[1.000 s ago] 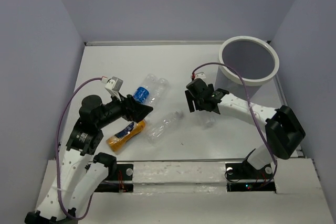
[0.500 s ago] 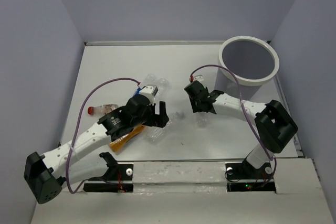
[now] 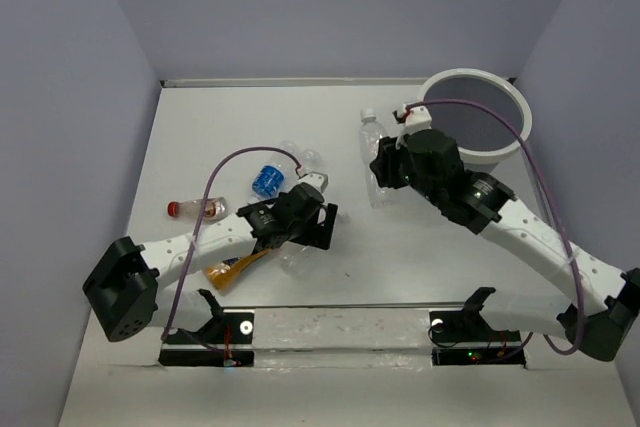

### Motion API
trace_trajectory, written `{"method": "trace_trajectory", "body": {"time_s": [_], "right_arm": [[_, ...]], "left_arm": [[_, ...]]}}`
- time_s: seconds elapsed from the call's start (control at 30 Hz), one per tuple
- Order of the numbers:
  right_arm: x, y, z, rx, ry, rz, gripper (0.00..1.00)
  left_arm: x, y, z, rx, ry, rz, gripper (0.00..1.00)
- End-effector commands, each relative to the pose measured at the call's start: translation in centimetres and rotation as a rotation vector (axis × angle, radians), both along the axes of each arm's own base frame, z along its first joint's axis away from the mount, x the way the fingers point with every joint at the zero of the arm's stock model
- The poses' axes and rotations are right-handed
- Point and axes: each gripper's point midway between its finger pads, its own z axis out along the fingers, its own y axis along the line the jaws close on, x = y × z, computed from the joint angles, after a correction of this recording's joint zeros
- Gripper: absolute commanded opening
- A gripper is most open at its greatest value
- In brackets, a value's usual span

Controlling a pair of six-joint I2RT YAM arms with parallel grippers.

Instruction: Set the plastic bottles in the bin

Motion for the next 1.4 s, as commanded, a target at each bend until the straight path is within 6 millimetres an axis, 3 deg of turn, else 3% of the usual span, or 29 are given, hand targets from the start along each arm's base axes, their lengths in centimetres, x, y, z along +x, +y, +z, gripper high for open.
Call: {"method": "trace_trajectory", "body": {"time_s": [0.0, 0.03, 0.17, 0.2, 0.23, 0.27, 0.33, 0.37, 0.5, 0.57, 0.6, 0.67, 0.77, 0.87, 0.93, 1.0, 1.03, 1.07, 1.13, 1.17, 1.2, 1.23, 1.27, 1.3, 1.37], "right_arm": [[-0.5, 0.5, 12.4, 0.164, -0.263, 0.078, 0.36], [-0.6, -0.4, 15.8, 0.192, -0.332, 0.05, 0.36], [1.3, -5.6, 21.7, 0.07, -0.522, -0.19, 0.4], [3.0, -8.2, 21.9, -0.04, -0.545, -0.312, 0.4], [3.9, -9.5, 22.3, -0.066, -0.551, -0.367, 0.4], [5.2, -12.7, 23.0, -0.069, -0.56, -0.465, 0.4], [7.1, -15.6, 22.2, -0.053, -0.542, -0.539, 0.39], [8.2, -18.6, 21.4, -0.043, -0.532, -0.616, 0.39], [10.5, -22.5, 17.8, -0.024, -0.472, -0.748, 0.38], [11.3, -22.9, 16.8, -0.013, -0.467, -0.766, 0.38], [11.6, -22.8, 15.5, -0.009, -0.448, -0.768, 0.39], [11.8, -22.7, 14.8, 0.005, -0.445, -0.774, 0.41], [11.5, -22.1, 13.6, 0.045, -0.427, -0.752, 0.68], [10.6, -21.8, 13.0, 0.067, -0.416, -0.728, 0.83], [9.4, -21.6, 13.9, 0.098, -0.43, -0.707, 0.88], [8.0, -20.3, 15.2, 0.153, -0.435, -0.629, 0.9], [7.5, -18.4, 15.2, 0.193, -0.414, -0.524, 0.9], [6.9, -18.5, 15.8, 0.219, -0.427, -0.526, 0.9], [5.1, -14.8, 16.2, 0.335, -0.395, -0.336, 0.91], [3.6, -11.4, 16.2, 0.402, -0.349, -0.145, 0.91], [2.5, -9.7, 16.1, 0.442, -0.324, -0.049, 0.91], [1.6, -8.1, 14.6, 0.506, -0.255, 0.022, 0.91], [-0.1, -6.7, 15.5, 0.561, -0.27, 0.125, 0.91], [-2.6, -4.2, 15.1, 0.641, -0.191, 0.292, 0.92], [-5.0, -2.3, 14.0, 0.705, -0.149, 0.424, 0.92]], "left_arm": [[1.3, -1.7, 0.6, 0.002, -0.038, -0.027, 0.99], [1.3, -1.9, 0.3, 0.008, -0.028, -0.034, 0.99], [0.9, -1.9, -1.9, 0.066, 0.011, -0.045, 0.99], [0.9, -2.0, -2.1, 0.071, 0.012, -0.045, 0.99], [0.7, -1.9, -2.5, 0.08, 0.017, -0.049, 0.99], [0.7, -1.9, -2.8, 0.09, 0.019, -0.047, 0.99], [0.7, -1.5, -3.3, 0.11, 0.02, -0.04, 0.99], [0.5, -1.6, -3.7, 0.121, 0.022, -0.043, 0.99], [0.1, -1.3, -4.4, 0.148, 0.018, -0.034, 0.97], [0.1, -1.3, -4.7, 0.152, 0.017, -0.027, 0.87], [0.0, -1.3, -4.7, 0.154, 0.015, -0.028, 0.84], [0.0, -1.4, -4.7, 0.148, 0.01, -0.027, 0.73], [0.0, -1.6, -4.4, 0.128, 0.001, -0.032, 0.55], [0.0, -1.5, -3.4, 0.102, -0.023, -0.022, 0.47], [0.0, -1.6, -2.4, 0.071, -0.042, -0.018, 0.43], [0.1, -2.3, 0.0, -0.018, -0.084, -0.025, 0.41], [0.1, -3.1, 2.5, -0.111, -0.122, -0.04, 0.41], [-0.1, -3.3, 3.7, -0.148, -0.134, -0.053, 0.41], [0.1, -4.5, 7.5, -0.278, -0.204, -0.074, 0.41], [0.0, -5.0, 11.0, -0.383, -0.262, -0.091, 0.41], [-0.1, -5.1, 12.7, -0.434, -0.295, -0.099, 0.42], [-0.2, -5.2, 14.4, -0.482, -0.325, -0.106, 0.43], [-0.6, -5.2, 16.7, -0.554, -0.369, -0.121, 0.43], [-0.6, -5.4, 18.7, -0.616, -0.416, -0.134, 0.44], [-1.0, -5.5, 20.6, -0.676, -0.453, -0.159, 0.44]]}}
